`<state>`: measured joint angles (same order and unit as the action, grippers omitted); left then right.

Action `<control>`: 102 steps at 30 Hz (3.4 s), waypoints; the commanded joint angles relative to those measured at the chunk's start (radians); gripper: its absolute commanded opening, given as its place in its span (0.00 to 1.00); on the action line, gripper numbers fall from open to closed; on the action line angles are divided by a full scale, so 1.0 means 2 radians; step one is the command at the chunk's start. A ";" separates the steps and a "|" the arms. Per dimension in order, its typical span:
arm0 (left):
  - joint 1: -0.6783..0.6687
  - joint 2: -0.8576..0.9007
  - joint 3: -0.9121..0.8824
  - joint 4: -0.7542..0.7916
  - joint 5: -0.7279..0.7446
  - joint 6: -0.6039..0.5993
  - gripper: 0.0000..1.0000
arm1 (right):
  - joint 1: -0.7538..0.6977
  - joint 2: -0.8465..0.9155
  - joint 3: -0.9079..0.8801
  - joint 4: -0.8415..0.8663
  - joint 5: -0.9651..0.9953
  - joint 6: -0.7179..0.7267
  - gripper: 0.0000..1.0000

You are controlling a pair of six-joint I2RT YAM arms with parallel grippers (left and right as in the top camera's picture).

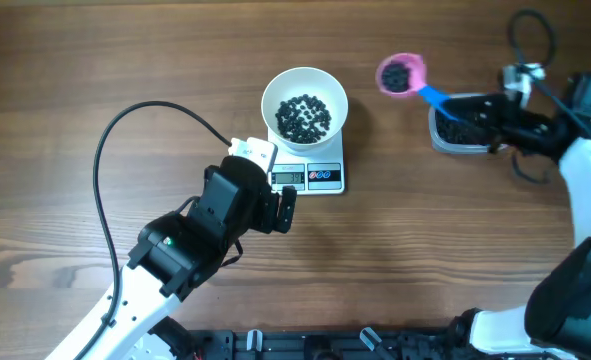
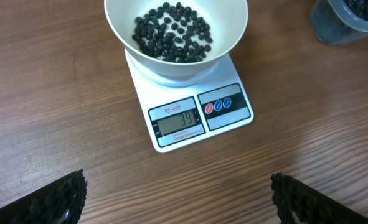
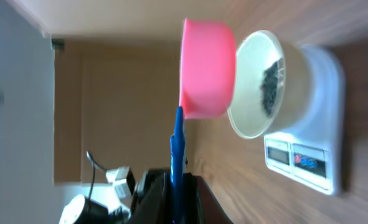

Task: Scoop item into bowl and weigh 150g on scale
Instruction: 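Carry the filled scoop to the bowl and pour the beans in, then move the scoop back into the bean tub with the right gripper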

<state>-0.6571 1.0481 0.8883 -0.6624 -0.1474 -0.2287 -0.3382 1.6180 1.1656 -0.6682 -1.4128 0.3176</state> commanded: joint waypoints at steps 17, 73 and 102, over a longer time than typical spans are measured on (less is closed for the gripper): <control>0.002 0.000 0.001 0.000 0.004 0.008 1.00 | 0.215 0.006 0.002 0.192 0.297 -0.147 0.04; 0.002 0.000 0.001 0.000 0.004 0.008 1.00 | 0.093 -0.130 0.003 0.026 0.603 -0.244 0.05; 0.002 0.000 0.001 0.000 0.004 0.008 1.00 | 0.083 -0.020 0.002 -0.072 0.591 -0.329 0.04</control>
<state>-0.6567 1.0489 0.8883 -0.6659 -0.1440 -0.2287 -0.1753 1.5784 1.1675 -0.7944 -0.1097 -0.3389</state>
